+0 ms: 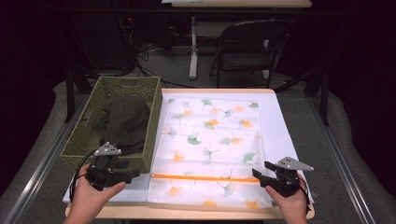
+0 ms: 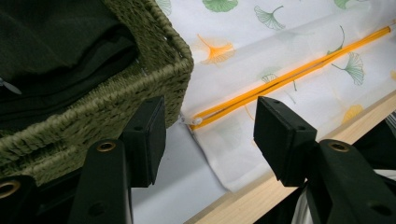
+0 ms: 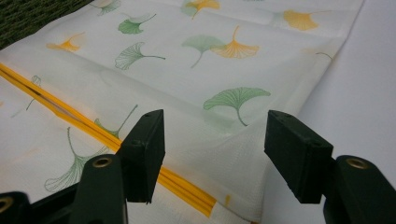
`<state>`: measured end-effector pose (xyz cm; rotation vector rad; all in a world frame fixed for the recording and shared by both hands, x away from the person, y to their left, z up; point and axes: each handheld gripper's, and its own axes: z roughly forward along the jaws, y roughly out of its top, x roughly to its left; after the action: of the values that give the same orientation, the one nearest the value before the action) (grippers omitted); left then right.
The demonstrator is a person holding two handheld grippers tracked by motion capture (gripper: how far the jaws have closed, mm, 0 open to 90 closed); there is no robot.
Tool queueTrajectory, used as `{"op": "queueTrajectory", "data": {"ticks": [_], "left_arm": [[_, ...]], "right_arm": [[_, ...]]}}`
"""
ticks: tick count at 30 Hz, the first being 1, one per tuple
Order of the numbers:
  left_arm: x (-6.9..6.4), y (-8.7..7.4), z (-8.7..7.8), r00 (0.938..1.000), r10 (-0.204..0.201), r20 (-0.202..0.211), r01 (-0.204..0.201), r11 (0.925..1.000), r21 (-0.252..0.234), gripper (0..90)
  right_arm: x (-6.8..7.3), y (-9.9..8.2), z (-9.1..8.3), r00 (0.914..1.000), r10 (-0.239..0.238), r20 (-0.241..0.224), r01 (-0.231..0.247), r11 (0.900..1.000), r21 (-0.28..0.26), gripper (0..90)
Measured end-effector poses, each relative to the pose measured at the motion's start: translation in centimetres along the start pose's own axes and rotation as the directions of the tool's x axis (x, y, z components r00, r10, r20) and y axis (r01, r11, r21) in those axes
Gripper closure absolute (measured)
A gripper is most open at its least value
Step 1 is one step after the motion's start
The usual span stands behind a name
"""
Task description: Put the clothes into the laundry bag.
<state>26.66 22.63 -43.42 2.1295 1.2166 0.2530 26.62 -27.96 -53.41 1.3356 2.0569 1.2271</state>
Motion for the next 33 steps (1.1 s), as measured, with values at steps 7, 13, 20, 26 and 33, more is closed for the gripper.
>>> {"op": "queueTrajectory", "data": {"ticks": [7,13,20,26,33], "left_arm": [[-0.2,1.8,-0.6,0.9996,0.014,-0.024,-0.013,0.9998,0.015,43.5],[0.3,3.7,-0.7,0.9985,0.017,-0.053,-0.015,0.9994,0.031,41.3],[0.5,5.7,-0.6,0.9978,0.027,-0.06,-0.025,0.9992,0.031,40.2],[1.2,6.8,0.2,0.9974,0.017,-0.071,-0.014,0.9987,0.049,42.2],[2.5,7.7,1.3,0.9965,-0.009,-0.083,0.014,0.9977,0.066,41.8]], "right_arm": [[-0.1,-0.1,-0.3,0.9999,0.009,0.01,-0.009,0.9999,-0.009,38.0],[-0.2,-0.2,-0.5,0.9998,0.012,0.013,-0.011,0.9998,-0.014,38.1],[-0.3,-0.3,-0.6,0.9997,0.008,0.021,-0.008,0.9999,-0.015,38.2],[-0.2,-0.4,-0.7,0.9997,0.011,0.02,-0.01,0.9998,-0.017,38.3],[-0.3,-0.6,-0.8,0.9997,0.009,0.022,-0.009,0.9999,-0.007,38.4]]}}
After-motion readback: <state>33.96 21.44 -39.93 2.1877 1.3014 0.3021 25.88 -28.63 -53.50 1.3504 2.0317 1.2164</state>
